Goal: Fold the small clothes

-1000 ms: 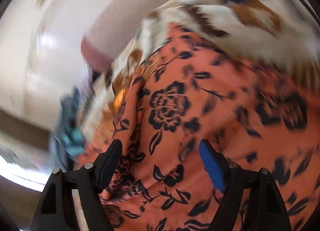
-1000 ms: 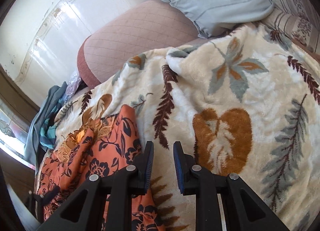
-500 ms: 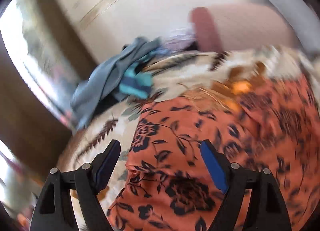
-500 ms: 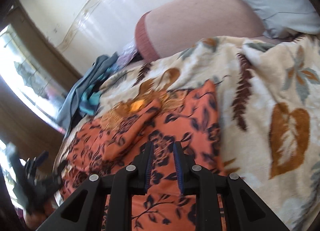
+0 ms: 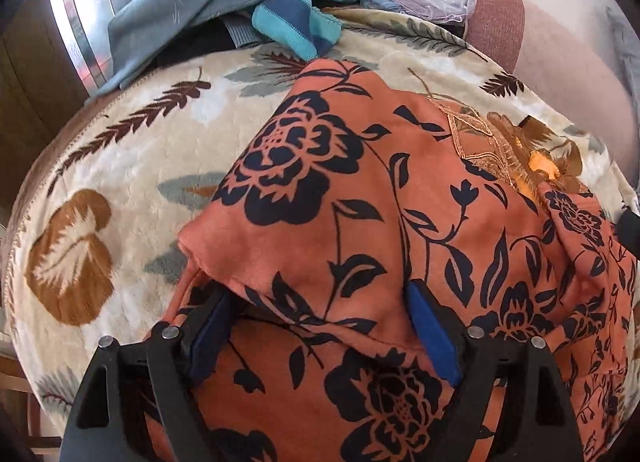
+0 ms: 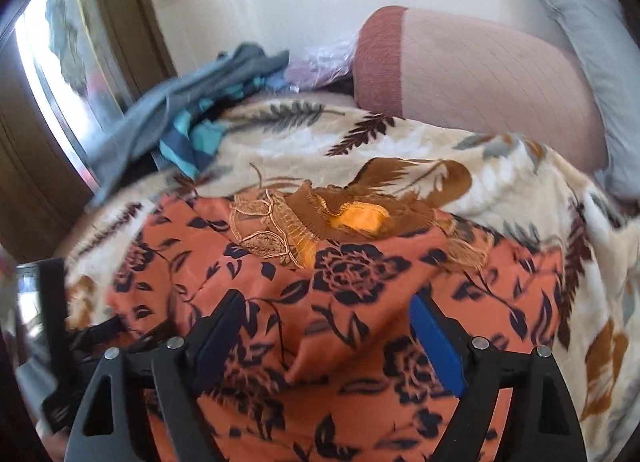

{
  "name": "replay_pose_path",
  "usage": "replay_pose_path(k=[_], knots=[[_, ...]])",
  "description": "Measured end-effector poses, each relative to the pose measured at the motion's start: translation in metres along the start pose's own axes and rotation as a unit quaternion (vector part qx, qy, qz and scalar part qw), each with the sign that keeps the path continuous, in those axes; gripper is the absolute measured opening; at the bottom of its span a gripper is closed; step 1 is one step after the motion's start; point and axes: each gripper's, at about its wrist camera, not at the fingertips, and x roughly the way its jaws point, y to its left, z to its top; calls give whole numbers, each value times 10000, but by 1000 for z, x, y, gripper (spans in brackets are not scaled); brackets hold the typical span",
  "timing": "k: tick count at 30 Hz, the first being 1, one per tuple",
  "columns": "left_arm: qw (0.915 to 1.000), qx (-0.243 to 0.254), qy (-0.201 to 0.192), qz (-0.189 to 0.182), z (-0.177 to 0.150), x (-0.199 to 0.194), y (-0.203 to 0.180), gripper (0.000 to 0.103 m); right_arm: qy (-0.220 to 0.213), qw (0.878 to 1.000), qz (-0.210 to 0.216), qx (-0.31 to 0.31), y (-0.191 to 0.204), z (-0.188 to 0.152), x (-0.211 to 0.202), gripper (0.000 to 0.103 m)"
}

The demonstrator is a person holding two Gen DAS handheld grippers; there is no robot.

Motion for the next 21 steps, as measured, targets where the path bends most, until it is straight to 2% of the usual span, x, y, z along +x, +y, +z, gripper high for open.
replay_pose_path(k=[4,5,6,7,8,9,11,14,16,19,20,21], knots=[[9999,115,-53,-48,-4,0,0,88,547,9969,-530,-171,17,22,52,80],[9999,112,-48,-70,-5,0,0,88,762,9945,-709,-141,16,23,67,69],[9999,116,-40,-88,-3,1,2,88,1060,9907,-844,-113,12,23,83,49],[9999,117,-33,-105,-3,2,2,88,1332,9868,-912,-91,8,21,95,40],[9999,115,-31,-113,1,1,3,89,1320,9870,-920,-62,4,19,96,37],[9999,118,-28,-118,1,1,3,89,1204,9885,-919,-24,0,19,89,23],[9999,109,-23,-117,1,1,2,89,960,9905,-984,76,-12,15,63,10],[10000,70,-41,-54,0,-1,2,88,549,9902,-1276,172,-42,-4,15,7],[9999,71,-74,7,-1,-3,0,89,466,9913,-1061,629,-75,-25,-11,7],[9997,120,-139,143,-4,-4,-3,89,511,9895,-444,1278,-119,-68,-38,11],[9996,137,-159,182,-5,-5,-4,89,597,9872,-472,1404,-128,-82,-43,12],[9995,147,-181,210,-6,-7,-5,88,693,9842,-691,1479,-138,-96,-47,13]])
